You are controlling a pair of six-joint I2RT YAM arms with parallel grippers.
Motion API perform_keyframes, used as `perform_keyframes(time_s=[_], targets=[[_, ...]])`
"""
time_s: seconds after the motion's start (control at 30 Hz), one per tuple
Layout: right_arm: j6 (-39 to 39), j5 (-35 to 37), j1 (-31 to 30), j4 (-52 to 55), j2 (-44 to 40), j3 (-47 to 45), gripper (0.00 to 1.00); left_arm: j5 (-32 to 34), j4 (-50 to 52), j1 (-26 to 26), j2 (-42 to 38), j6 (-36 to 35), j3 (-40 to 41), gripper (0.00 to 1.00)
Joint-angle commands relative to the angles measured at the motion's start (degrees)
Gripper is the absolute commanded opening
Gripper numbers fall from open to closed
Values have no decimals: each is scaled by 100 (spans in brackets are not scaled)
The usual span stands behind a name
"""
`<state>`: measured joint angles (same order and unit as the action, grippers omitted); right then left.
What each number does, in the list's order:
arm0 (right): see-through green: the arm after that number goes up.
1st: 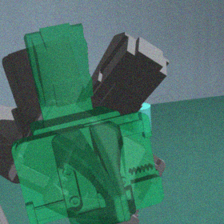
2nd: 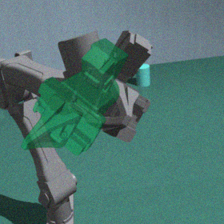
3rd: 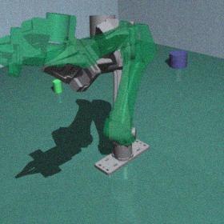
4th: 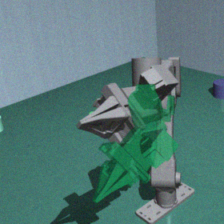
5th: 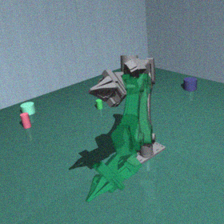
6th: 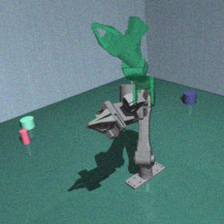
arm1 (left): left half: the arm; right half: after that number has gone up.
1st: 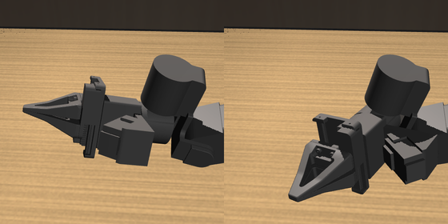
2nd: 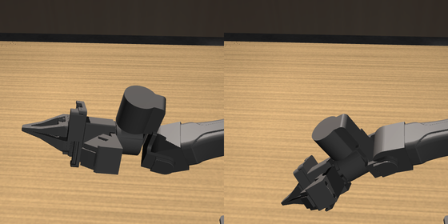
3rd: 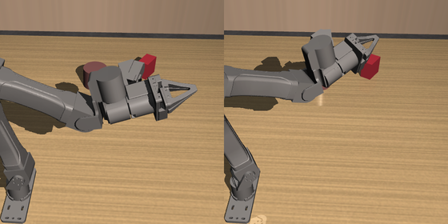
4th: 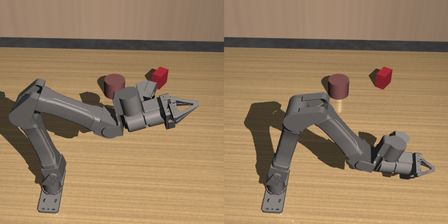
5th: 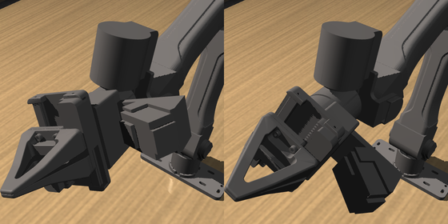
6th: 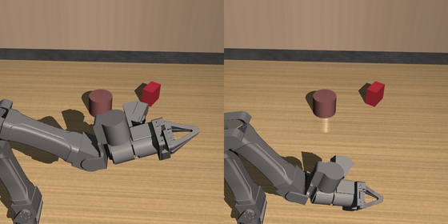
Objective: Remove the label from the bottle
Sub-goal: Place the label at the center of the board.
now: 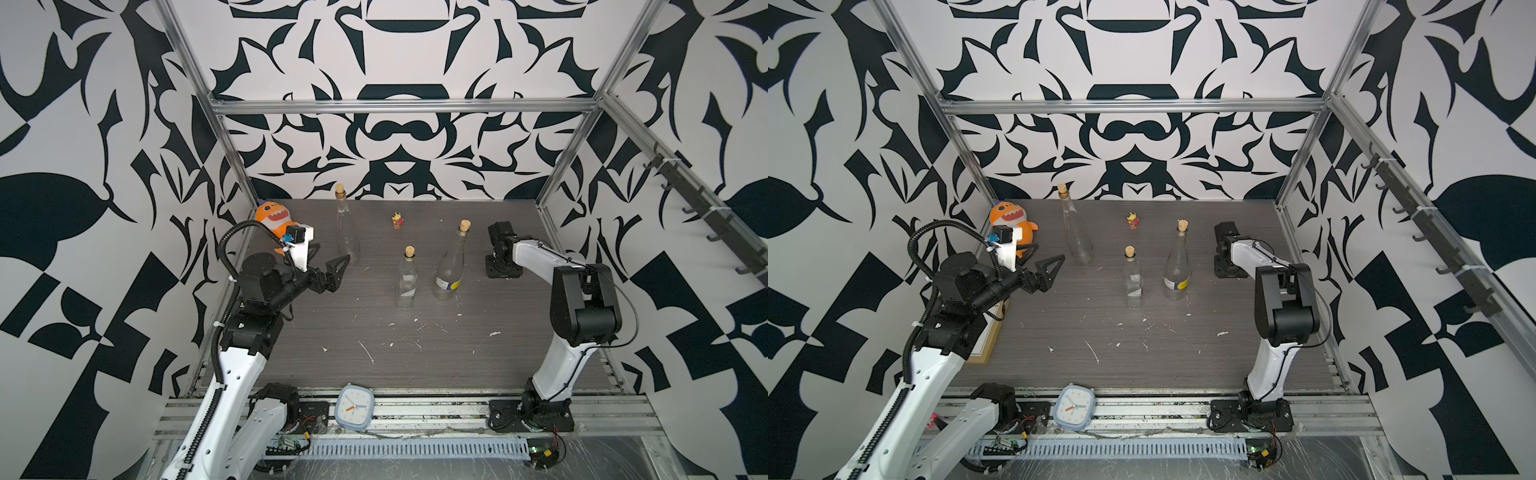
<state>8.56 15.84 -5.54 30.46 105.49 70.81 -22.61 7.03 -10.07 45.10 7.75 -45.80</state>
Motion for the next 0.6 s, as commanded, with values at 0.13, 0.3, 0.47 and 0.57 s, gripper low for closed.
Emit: perform_keyframes(time_s=[0.13, 0.3, 0.47, 0.57], targets=[[-302, -790, -53, -599, -704, 400, 52, -94, -89, 22, -63, 52, 43, 99], [306, -2173, 467, -460, -153, 1136, 54, -57, -57, 22, -123, 14, 38, 99], [657, -2675, 550, -41, 165, 1407, 58, 28, 30, 22, -207, -61, 32, 99], [679, -2748, 552, 179, 81, 1162, 61, 13, -23, 22, -145, -56, 12, 99]])
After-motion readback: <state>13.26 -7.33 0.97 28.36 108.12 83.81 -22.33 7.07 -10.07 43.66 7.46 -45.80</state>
